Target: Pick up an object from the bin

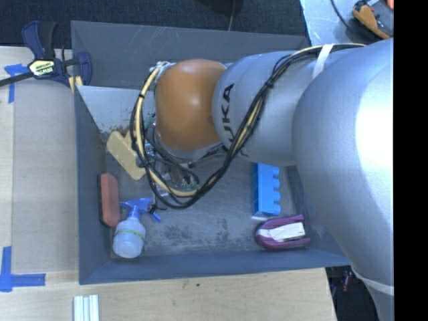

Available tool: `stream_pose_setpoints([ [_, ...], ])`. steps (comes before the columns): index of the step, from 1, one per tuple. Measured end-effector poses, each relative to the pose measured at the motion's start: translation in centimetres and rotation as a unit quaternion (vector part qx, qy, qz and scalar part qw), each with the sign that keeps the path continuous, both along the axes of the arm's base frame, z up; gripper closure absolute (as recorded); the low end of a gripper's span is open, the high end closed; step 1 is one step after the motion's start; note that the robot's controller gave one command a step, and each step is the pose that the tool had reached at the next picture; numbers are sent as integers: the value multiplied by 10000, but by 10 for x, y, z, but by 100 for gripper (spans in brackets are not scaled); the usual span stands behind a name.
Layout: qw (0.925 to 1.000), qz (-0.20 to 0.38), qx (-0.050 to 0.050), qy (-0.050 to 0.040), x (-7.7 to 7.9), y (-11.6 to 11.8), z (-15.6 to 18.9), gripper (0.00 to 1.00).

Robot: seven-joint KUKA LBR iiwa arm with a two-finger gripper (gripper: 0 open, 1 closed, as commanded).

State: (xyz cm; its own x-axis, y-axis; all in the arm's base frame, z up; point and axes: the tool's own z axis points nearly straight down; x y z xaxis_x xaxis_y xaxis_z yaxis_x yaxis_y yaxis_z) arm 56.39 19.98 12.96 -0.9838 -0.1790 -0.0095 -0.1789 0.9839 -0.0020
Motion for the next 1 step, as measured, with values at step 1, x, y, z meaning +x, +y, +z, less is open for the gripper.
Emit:
stream_pose_setpoints([
  [1, 9968, 790, -10, 107, -59, 33, -30, 0],
])
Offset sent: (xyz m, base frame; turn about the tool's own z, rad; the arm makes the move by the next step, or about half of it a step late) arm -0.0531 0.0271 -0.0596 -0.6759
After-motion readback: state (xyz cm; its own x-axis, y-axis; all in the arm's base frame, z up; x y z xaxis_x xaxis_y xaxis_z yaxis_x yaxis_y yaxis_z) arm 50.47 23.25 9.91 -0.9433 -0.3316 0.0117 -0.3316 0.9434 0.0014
